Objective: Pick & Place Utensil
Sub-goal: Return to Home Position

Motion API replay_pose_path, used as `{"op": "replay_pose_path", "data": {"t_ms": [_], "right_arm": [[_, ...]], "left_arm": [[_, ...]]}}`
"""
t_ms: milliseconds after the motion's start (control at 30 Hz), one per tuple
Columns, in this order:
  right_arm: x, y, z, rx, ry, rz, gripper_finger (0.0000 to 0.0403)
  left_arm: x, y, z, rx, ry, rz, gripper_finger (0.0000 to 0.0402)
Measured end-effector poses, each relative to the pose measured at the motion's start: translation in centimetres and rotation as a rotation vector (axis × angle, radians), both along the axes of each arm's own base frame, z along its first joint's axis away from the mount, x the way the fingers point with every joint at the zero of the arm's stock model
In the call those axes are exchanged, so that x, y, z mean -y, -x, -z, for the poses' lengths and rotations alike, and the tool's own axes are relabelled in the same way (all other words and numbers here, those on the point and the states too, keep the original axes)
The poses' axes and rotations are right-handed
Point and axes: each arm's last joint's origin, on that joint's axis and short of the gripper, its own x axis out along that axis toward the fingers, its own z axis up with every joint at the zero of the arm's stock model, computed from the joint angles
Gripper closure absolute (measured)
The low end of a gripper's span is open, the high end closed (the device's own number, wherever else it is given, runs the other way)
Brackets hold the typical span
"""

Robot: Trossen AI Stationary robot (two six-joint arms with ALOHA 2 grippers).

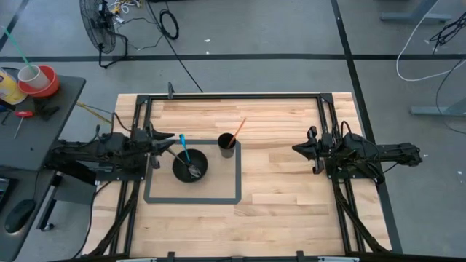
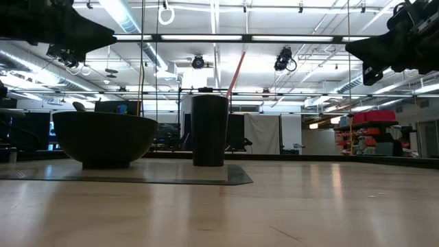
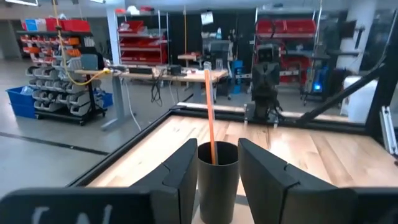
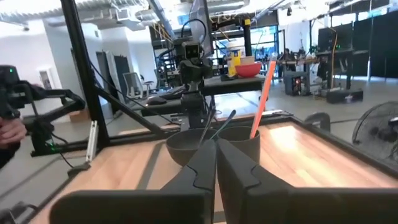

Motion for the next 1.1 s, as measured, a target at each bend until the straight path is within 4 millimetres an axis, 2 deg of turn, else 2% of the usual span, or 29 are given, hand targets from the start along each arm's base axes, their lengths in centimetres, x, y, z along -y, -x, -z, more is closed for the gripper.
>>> {"op": "replay_pose_path", "data": {"t_ms": [200, 400, 600, 833, 1100], "right_arm": [[0.0, 0.0, 0.0, -0.001, 0.034, 0.002, 0.0381], [0.0, 0.0, 0.0, -0.004, 0.032, 0.002, 0.0381], [0.0, 0.0, 0.1, -0.008, 0.032, 0.001, 0.0381], [0.0, 0.0, 0.1, -0.01, 0.032, 0.001, 0.038], [0.0, 0.0, 0.1, -0.01, 0.032, 0.002, 0.038]], "left_arm": [[0.0, 0.0, 2.6, 0.036, 0.008, 0.002, 0.0282], [0.3, -0.6, 3.6, 0.209, -0.002, 0.095, 0.0282], [0.7, -0.8, 3.9, 0.165, -0.064, 0.256, 0.0282], [0.7, -1.0, 5.5, -0.006, -0.047, 0.257, 0.0282], [0.7, -1.0, 5.7, -0.014, 0.007, 0.252, 0.0282]]}}
